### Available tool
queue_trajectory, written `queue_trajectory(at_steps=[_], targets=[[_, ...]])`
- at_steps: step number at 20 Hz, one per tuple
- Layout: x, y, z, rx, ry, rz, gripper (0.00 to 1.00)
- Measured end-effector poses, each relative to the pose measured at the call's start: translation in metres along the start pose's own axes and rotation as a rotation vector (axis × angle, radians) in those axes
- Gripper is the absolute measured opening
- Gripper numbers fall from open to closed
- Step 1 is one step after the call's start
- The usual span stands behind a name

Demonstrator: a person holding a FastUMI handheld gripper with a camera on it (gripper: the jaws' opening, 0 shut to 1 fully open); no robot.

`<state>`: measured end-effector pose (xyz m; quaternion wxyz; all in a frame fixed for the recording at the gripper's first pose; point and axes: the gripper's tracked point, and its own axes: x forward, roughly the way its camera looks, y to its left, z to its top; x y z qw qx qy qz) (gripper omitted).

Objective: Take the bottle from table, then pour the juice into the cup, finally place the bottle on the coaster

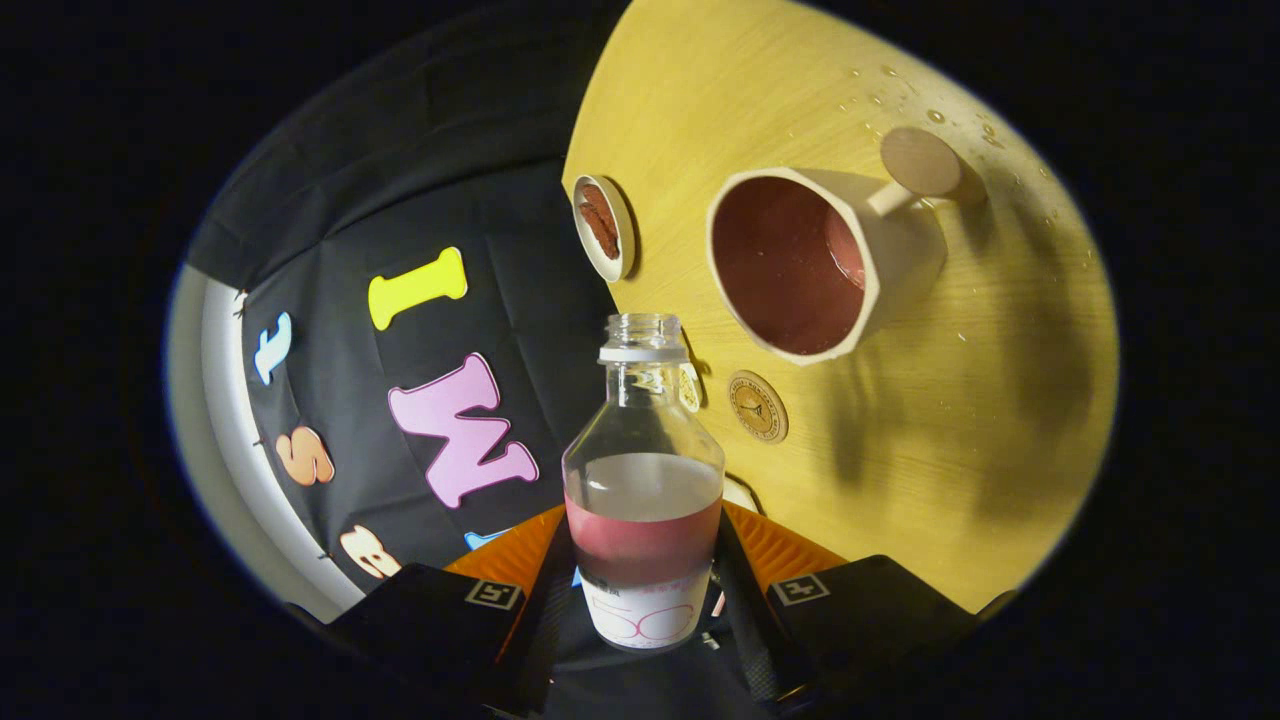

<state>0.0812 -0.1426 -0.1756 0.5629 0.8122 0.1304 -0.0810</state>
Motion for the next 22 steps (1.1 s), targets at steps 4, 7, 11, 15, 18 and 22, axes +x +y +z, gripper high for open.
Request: queue_trajectory(at_steps=[4,7,11,15,18,22], targets=[[0.000,0.008,-0.005,-0.134,-0.033,0.031,0.75],[-0.003,0.014,-0.004,-0.309,-0.091,0.040,0.75],[-0.010,0.039,-0.006,-0.530,-0.179,0.070,0.75],[-0.028,0.075,-0.011,-0.775,-0.316,0.104,0.75],[-0.041,0.104,-0.022,-0.988,-0.414,0.126,0.75],[-0.051,0.137,-0.047,-1.258,-0.500,0.145,0.75]])
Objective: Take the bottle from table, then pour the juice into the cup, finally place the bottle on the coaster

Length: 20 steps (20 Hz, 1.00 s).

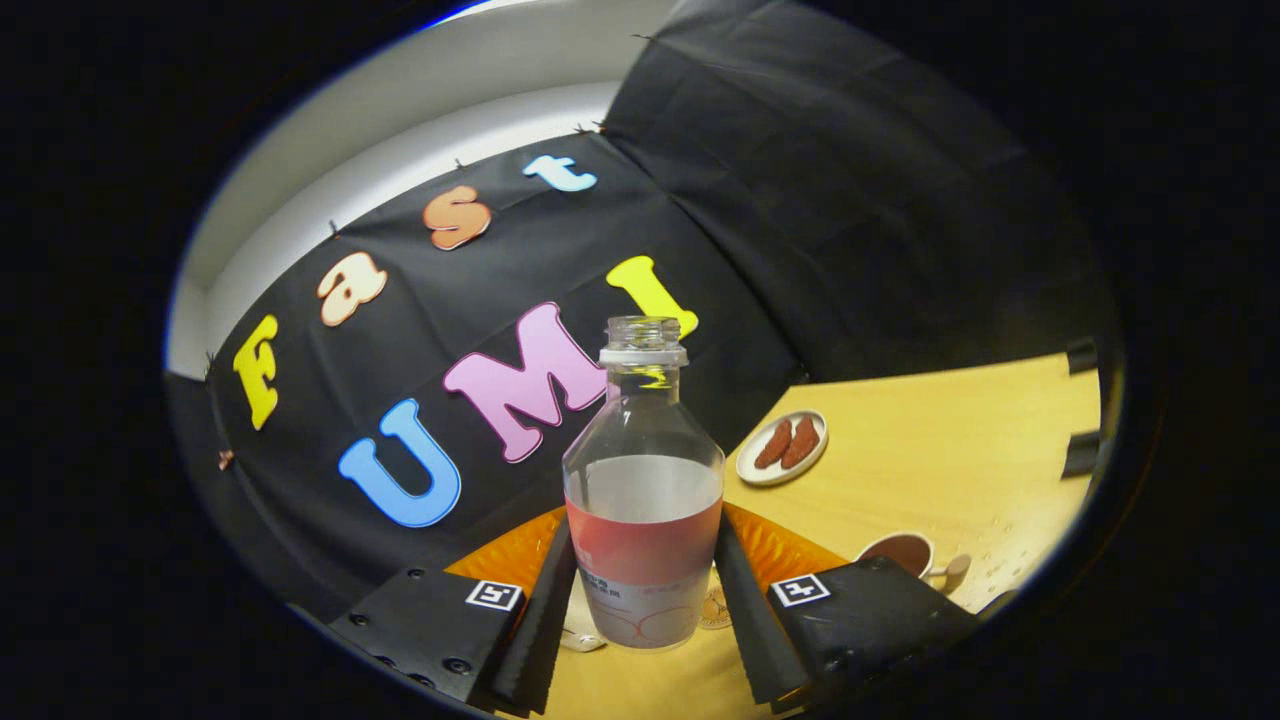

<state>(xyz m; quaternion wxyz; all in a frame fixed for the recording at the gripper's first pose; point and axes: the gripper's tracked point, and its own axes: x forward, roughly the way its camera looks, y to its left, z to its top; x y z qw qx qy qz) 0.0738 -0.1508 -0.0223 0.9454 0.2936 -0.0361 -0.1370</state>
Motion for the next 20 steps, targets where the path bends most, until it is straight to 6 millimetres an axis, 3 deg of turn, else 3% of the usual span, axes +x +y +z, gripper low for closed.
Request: queue_trajectory(at_steps=[4,6,9,11,16,20], targets=[[0.001,0.047,0.034,-0.252,-0.078,0.056,0.75],[0.003,0.074,0.041,-0.375,-0.116,0.109,0.75],[0.012,0.103,0.032,-0.518,-0.133,0.175,0.75],[0.022,0.122,0.015,-0.521,-0.120,0.233,0.75],[0.054,0.114,-0.029,-0.509,-0.119,0.231,0.75],[0.085,0.087,-0.076,-0.507,-0.095,0.171,0.77]])
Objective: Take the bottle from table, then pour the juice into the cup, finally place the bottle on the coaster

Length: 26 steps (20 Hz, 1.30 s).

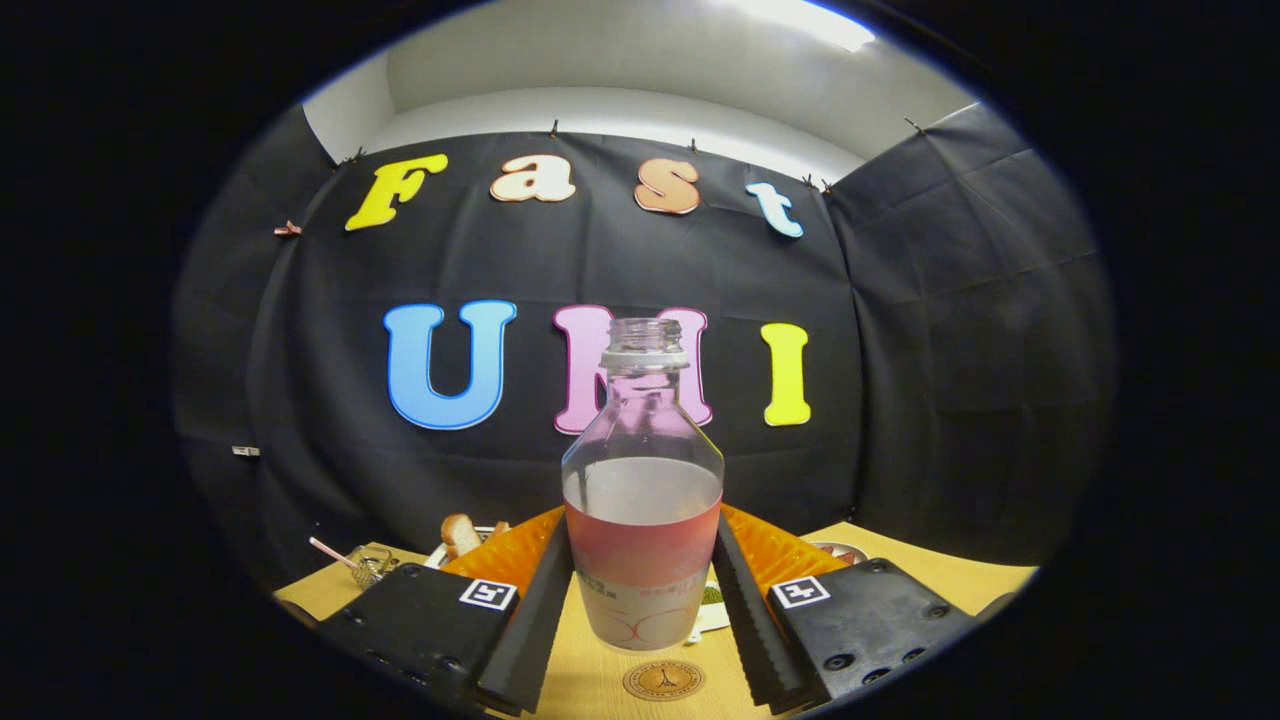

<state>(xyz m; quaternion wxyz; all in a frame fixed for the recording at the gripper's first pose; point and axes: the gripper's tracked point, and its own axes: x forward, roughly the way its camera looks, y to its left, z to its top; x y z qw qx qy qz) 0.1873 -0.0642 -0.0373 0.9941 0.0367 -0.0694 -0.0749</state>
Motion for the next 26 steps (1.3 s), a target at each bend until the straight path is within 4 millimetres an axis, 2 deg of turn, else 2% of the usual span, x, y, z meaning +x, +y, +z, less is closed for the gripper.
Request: queue_trajectory(at_steps=[5,10,17,26], targets=[[0.024,-0.003,-0.075,-0.015,0.064,-0.026,0.77],[0.041,-0.004,-0.126,-0.047,0.098,-0.036,0.77],[0.054,-0.004,-0.170,-0.084,0.133,-0.045,0.77],[0.054,-0.006,-0.196,-0.090,0.165,-0.064,0.77]])
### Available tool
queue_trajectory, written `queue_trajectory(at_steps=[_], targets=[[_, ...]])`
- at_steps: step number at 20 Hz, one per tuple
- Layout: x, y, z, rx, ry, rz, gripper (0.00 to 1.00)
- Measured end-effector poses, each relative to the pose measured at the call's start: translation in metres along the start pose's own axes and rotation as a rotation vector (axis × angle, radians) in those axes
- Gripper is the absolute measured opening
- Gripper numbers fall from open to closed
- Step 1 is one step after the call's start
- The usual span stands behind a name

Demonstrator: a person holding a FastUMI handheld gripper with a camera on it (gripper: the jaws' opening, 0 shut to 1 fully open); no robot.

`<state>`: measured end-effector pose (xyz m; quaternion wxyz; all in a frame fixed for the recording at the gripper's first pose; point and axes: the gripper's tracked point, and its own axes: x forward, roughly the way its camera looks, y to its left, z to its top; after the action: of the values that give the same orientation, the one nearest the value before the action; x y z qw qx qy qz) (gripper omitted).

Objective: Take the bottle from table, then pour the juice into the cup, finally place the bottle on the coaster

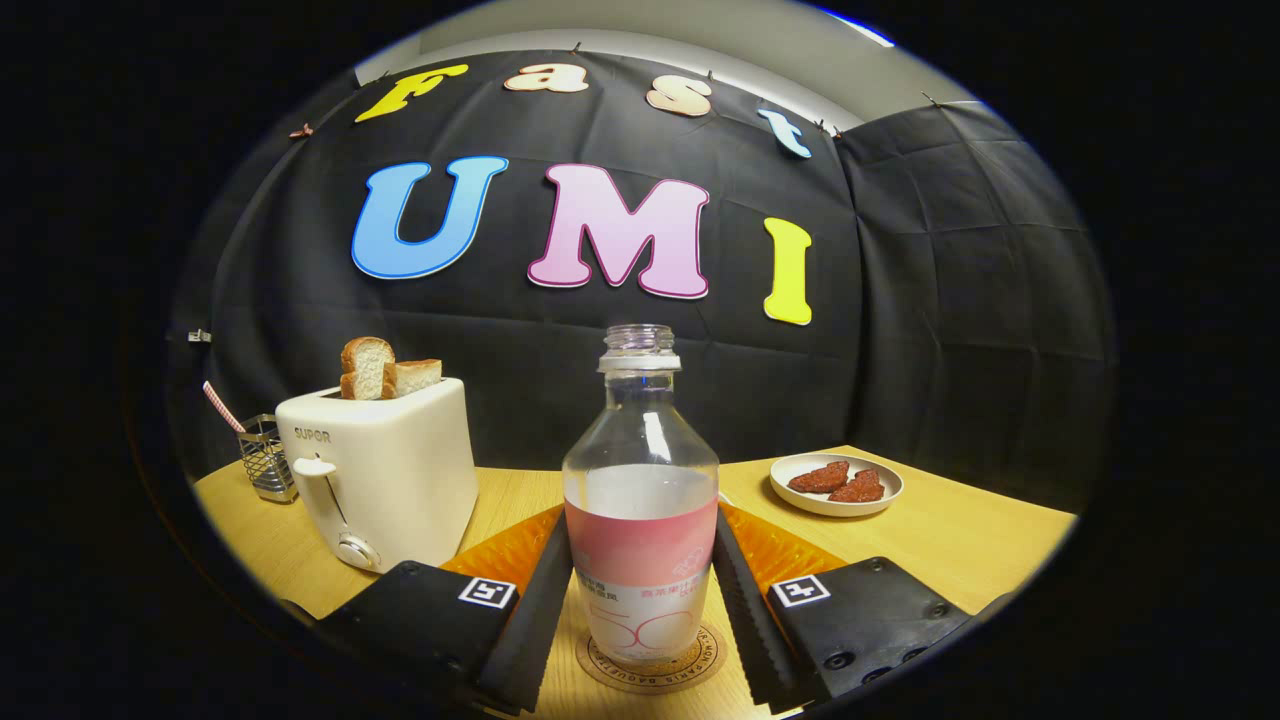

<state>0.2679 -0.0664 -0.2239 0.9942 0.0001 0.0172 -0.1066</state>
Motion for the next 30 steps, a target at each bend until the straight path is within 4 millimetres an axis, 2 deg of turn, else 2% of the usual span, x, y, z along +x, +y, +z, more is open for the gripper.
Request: queue_trajectory(at_steps=[12,14,15,20,26,30], targets=[[-0.001,-0.005,-0.013,0.018,0.020,-0.007,0.79],[-0.002,-0.006,-0.011,0.014,0.021,-0.005,0.88],[-0.003,-0.008,-0.012,0.013,0.024,-0.006,0.96],[-0.010,-0.008,-0.008,0.020,0.030,0.005,0.97],[-0.030,-0.008,0.007,0.023,0.019,0.024,0.97],[-0.055,-0.011,0.021,0.019,0.014,0.043,0.97]])
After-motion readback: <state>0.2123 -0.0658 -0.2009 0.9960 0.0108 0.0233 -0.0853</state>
